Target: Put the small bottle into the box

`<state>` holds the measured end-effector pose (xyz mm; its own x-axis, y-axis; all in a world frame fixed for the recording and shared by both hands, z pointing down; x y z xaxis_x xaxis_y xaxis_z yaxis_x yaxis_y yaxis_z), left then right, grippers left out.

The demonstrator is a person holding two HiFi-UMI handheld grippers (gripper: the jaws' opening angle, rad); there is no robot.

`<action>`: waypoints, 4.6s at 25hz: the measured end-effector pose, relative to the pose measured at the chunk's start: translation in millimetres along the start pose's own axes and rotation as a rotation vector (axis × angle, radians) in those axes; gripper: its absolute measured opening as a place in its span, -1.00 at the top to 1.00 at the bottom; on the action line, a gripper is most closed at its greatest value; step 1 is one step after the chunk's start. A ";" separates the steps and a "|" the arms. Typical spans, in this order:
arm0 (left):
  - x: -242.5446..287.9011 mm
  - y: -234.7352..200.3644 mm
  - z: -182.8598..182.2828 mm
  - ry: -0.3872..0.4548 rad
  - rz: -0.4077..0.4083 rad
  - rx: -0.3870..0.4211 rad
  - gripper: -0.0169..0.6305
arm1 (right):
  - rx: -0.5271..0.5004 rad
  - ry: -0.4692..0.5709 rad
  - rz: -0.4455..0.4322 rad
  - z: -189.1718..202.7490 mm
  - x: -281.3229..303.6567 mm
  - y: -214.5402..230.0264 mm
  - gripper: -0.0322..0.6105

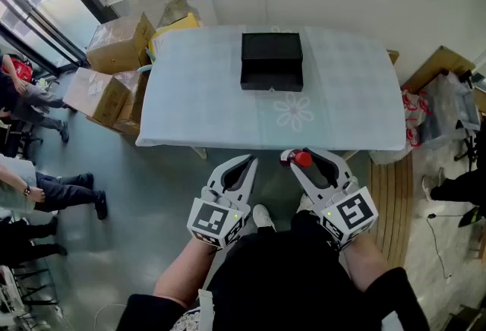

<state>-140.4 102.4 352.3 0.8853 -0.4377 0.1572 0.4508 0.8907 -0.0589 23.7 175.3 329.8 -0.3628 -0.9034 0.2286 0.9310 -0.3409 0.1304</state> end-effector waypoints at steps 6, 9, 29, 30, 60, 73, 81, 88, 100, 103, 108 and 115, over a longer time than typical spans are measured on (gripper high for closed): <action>2.3 -0.9 0.3 0.002 0.004 0.003 0.94 | -0.001 0.004 0.000 0.2 1.6 1.2 0.44; 3.5 0.1 0.9 -0.001 0.007 0.004 0.94 | -0.001 0.019 -0.010 -1.1 0.5 0.9 0.43; 16.6 -16.2 -0.3 -0.001 0.021 0.003 0.94 | -0.041 0.029 -0.011 -16.1 29.3 20.2 0.43; 19.4 -16.9 -0.3 -0.002 0.019 0.002 0.94 | -0.045 0.030 -0.014 -17.4 32.1 23.5 0.43; 162.0 -89.9 5.0 -0.046 -0.224 -0.067 0.94 | -0.103 -0.071 -0.210 -29.5 203.4 211.9 0.43; 215.2 -106.9 26.1 -0.094 -0.267 -0.131 0.94 | -0.102 -0.170 -0.244 10.0 266.4 270.2 0.43; 222.5 -114.9 42.9 -0.127 -0.291 -0.165 0.94 | -0.114 -0.245 -0.268 42.9 302.1 281.0 0.43; 221.8 -116.9 54.7 -0.153 -0.302 -0.187 0.94 | -0.111 -0.294 -0.274 66.9 318.3 283.8 0.43; 219.2 -125.7 63.8 -0.171 -0.306 -0.205 0.94 | -0.124 -0.333 -0.263 88.7 330.8 284.9 0.43; 218.9 -127.1 64.3 -0.172 -0.304 -0.207 0.94 | -0.125 -0.331 -0.258 90.8 332.0 285.1 0.43; 216.8 -128.2 66.1 -0.171 -0.304 -0.208 0.94 | -0.131 -0.326 -0.250 91.8 333.6 283.2 0.43; 212.0 -124.9 62.2 -0.167 -0.295 -0.197 0.94 | -0.138 -0.330 -0.236 91.3 331.7 280.6 0.40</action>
<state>-16.1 -94.0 454.3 0.6907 -0.6313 0.3528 0.7110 0.6817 -0.1723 160.9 -196.3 530.2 -0.5388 -0.6723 0.5077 0.8095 -0.5800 0.0911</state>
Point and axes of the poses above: the fingertips, and each gripper's own axes: x forward along the fingers, y to its right, z out of its underside, the point moved 7 cm from there along -x, backward along the fingers, and after that the axes turned 4 degrees about x, right-handed, at the moved point
